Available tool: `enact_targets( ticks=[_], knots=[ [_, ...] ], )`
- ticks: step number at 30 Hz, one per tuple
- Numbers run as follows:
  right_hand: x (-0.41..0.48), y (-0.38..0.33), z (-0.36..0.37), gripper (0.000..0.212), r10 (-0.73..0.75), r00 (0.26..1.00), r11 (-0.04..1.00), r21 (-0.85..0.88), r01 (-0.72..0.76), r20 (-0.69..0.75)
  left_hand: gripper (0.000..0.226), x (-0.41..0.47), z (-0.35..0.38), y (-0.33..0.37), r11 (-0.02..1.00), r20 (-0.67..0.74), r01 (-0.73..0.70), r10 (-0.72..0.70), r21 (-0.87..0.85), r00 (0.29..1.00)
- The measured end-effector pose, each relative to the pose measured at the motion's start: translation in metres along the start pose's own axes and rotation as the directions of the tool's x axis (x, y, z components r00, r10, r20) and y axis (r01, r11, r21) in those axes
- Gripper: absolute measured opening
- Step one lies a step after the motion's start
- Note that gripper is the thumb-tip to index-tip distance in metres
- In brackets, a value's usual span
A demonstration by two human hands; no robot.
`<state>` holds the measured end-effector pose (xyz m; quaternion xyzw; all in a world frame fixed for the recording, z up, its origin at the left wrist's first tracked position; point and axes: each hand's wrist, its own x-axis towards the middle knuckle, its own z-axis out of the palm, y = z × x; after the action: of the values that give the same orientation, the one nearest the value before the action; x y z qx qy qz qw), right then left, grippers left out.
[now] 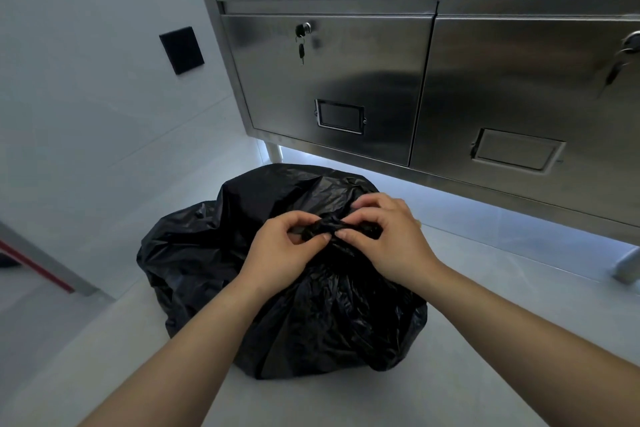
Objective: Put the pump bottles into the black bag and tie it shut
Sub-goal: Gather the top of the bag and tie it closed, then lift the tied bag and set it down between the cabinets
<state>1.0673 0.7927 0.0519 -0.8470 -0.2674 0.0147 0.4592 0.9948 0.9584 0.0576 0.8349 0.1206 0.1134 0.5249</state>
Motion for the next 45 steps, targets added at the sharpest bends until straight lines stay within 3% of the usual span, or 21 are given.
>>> enact_targets(
  ticks=[2, 6, 10, 14, 20, 24, 27, 30, 36, 45],
  knots=[
    [-0.001, 0.006, 0.003, 0.012, 0.058, 0.998, 0.995, -0.084, -0.056, 0.018, 0.016, 0.002, 0.003, -0.005, 1.0, -0.009, -0.009, 0.009, 0.01, 1.0],
    [-0.004, 0.017, 0.009, 0.011, 0.162, 0.977, 0.973, 0.139, -0.182, 0.138, 0.022, 0.003, 0.008, -0.013, 1.0, 0.034, 0.029, -0.029, -0.006, 0.999],
    [-0.008, 0.023, 0.018, 0.009, 0.119, 0.989, 0.963, 0.232, -0.135, 0.085, 0.025, 0.001, 0.009, -0.018, 0.999, 0.09, 0.052, -0.051, -0.012, 0.995],
    [-0.002, 0.016, 0.02, 0.026, 0.057, 0.998, 0.957, 0.287, -0.052, -0.01, 0.031, 0.003, 0.005, -0.017, 0.999, 0.073, 0.032, -0.029, -0.037, 0.997],
    [0.0, 0.008, 0.021, 0.027, -0.007, 1.0, 0.95, 0.311, -0.001, 0.024, 0.035, 0.0, 0.004, -0.021, 0.998, 0.039, 0.017, -0.015, -0.056, 0.999],
    [-0.001, 0.008, 0.024, 0.041, -0.034, 0.999, 0.96, 0.279, 0.025, 0.025, 0.035, -0.002, 0.006, -0.023, 0.998, 0.051, 0.001, 0.002, -0.056, 0.999],
    [0.0, 0.007, 0.023, 0.03, -0.069, 0.997, 0.972, 0.227, 0.056, 0.047, 0.036, -0.005, 0.007, -0.025, 0.999, 0.023, 0.019, -0.018, -0.048, 1.0],
    [0.0, 0.001, 0.012, 0.019, -0.006, 0.999, 0.983, 0.184, -0.003, 0.048, 0.04, -0.009, -0.002, -0.017, 0.996, 0.069, 0.087, -0.087, 0.004, 0.994],
    [0.002, -0.068, -0.045, 0.012, 0.157, 0.983, 0.973, 0.155, -0.17, 0.097, 0.034, -0.004, -0.065, 0.071, 0.985, 0.111, 0.143, -0.153, 0.091, 0.982],
    [-0.001, -0.264, -0.172, 0.011, 0.359, 0.933, 0.921, 0.146, -0.361, 0.035, 0.03, -0.043, -0.174, 0.276, 0.974, 0.228, 0.06, -0.111, 0.22, 0.967]
  ],
)
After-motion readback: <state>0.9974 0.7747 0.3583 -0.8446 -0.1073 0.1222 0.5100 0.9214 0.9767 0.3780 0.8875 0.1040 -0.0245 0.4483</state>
